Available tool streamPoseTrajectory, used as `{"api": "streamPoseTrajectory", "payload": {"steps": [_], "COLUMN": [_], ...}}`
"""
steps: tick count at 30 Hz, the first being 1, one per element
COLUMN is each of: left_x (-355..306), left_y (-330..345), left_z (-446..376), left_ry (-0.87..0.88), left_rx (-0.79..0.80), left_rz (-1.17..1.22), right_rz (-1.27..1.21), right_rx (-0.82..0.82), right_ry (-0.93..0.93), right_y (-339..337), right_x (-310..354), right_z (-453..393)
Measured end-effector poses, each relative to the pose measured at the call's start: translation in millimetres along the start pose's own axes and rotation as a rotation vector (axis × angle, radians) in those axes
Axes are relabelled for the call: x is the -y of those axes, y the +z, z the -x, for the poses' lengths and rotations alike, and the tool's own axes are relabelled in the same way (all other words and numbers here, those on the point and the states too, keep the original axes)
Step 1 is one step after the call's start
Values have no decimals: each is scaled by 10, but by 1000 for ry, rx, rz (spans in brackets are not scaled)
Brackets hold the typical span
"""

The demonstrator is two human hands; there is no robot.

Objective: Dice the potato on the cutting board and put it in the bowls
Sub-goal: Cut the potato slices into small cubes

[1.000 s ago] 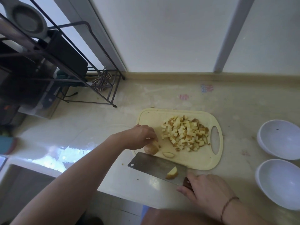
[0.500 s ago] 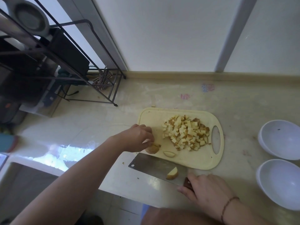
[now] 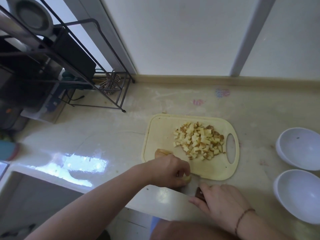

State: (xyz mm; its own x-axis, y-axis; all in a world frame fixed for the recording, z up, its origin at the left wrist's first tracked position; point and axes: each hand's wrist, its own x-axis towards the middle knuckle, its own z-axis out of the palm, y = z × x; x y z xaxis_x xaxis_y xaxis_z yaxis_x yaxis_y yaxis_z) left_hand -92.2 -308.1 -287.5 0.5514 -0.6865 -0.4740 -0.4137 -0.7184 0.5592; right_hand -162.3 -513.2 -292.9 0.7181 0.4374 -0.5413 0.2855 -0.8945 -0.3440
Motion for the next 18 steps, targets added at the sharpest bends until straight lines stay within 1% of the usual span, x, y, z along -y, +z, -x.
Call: {"api": "streamPoseTrajectory", "payload": {"steps": [3,4,7,9,11,13,15,18], "left_x": [58,105,411,669,838,912,943,937], "left_y": [-66,-124,-311,-359,-305,-190,-88,-40], "left_z": [27,35,35,37,29,10,-11,-13], "left_ry": [-9,-19,-96,-148,-180,-175,-186,-214], "left_rx": [4,-17,-184,-255,-255,-268,-310,-320], "left_rz": [-31,-16,29,5,-20,-45,-13,57], "right_rz": [11,15,18,1,-18,-28,-29,-33], "right_rx": [-6,-11,-1,22,49,62,62,51], "right_ry": [-34,-42,-43,-39,-31,-28,-25,-29], "right_y": [-3,-12,-37,-55,-85,-100,-109,-95], "right_x": [19,26,41,55,73,80,80,60], "right_z": [16,26,59,71,76,78,77,80]}}
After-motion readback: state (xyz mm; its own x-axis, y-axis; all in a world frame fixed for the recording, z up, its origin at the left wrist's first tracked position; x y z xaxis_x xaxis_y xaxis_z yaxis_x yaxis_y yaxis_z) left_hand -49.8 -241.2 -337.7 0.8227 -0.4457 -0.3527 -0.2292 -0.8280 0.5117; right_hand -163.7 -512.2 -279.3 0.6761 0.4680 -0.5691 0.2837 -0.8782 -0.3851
